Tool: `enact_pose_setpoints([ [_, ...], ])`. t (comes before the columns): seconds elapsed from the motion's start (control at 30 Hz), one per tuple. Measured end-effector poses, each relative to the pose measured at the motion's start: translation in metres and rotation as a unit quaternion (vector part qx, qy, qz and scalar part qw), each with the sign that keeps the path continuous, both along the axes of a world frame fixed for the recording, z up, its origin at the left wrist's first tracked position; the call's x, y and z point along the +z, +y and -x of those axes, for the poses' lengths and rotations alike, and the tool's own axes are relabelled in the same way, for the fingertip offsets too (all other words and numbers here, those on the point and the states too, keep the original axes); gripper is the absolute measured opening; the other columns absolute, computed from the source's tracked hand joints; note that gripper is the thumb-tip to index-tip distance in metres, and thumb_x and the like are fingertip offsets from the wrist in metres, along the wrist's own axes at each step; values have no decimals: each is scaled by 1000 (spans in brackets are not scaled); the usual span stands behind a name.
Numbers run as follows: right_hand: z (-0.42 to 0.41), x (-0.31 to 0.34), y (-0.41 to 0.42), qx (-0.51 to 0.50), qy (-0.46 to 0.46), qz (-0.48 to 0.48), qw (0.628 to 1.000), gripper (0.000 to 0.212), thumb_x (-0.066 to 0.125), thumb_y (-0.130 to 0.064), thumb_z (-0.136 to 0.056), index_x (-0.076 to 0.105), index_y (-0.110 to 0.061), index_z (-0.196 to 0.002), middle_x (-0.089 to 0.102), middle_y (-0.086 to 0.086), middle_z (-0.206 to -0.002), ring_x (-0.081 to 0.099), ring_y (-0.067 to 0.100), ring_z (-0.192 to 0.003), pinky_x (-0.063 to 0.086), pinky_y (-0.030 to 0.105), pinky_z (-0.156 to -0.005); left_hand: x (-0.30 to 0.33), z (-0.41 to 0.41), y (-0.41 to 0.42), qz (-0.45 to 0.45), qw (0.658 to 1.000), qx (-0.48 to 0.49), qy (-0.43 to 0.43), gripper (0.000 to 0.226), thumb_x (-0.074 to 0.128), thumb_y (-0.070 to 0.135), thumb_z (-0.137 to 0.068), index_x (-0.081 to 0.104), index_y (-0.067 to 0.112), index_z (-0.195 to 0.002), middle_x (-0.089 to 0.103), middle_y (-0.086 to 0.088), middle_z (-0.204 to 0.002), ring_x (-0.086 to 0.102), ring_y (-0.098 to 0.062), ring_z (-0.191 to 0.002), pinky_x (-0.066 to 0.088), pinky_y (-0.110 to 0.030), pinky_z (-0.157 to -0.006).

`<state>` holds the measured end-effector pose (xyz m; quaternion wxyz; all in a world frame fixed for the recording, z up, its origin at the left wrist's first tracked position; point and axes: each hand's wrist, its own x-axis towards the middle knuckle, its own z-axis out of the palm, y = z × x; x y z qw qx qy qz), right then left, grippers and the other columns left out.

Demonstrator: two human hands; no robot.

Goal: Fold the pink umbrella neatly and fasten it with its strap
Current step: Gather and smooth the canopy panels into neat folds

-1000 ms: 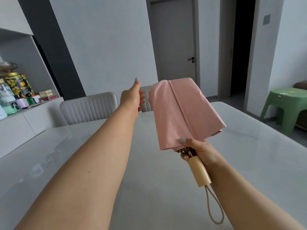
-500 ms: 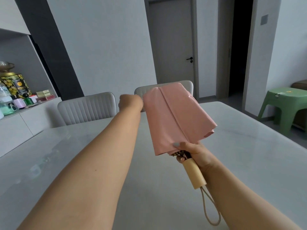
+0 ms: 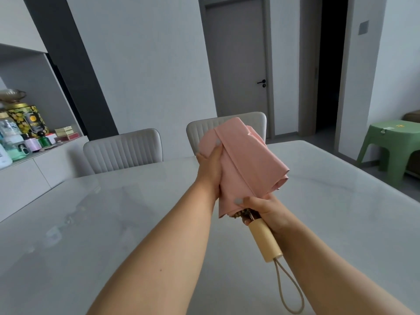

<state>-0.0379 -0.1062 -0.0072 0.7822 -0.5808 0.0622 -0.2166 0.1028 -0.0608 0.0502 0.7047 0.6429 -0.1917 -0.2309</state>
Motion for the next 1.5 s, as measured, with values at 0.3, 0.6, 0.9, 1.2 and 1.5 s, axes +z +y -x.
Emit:
enact_pose_setpoints([
  [0.3,-2,0,-9,45,11,-39,998,56,76,-13,-58,61,7,-108,65,23,-92,63,35,-87,51,48,-84,-6,2,5,154,971,-138,116,54,48,55,-92,59,15,-127,72,-13,-96,67,-31,-90,56,-41,-71],
  [0.6,-5,0,-3,158,3,-205,966,73,80,-5,-50,55,9,-118,67,28,-98,68,41,-96,57,51,-81,-4,0,0,134,974,-143,111,63,48,59,-89,54,15,-135,68,-14,-101,64,-32,-93,54,-43,-76],
  [0.9,1,8,1,59,20,-161,985,45,65,-3,-65,53,3,-108,62,19,-78,69,26,-67,41,21,-35,-8,-10,3,97,984,-116,94,58,49,58,-91,56,19,-133,66,-14,-124,63,-32,-110,55,-44,-83],
  [1.2,-2,2,0,32,37,-47,998,40,66,-6,-62,56,2,-100,55,18,-79,53,19,-55,41,24,-39,71,-25,20,-123,941,149,-276,46,40,47,-96,49,6,-76,56,-14,-86,51,-34,-85,40,-38,-74],
  [1.5,-4,-3,-2,45,52,-24,997,43,68,-7,-62,56,2,-102,58,16,-76,57,22,-62,42,25,-40,110,-39,11,-264,909,6,-322,50,50,61,-88,66,13,-89,65,0,-96,60,-20,-96,37,-31,-81],
])
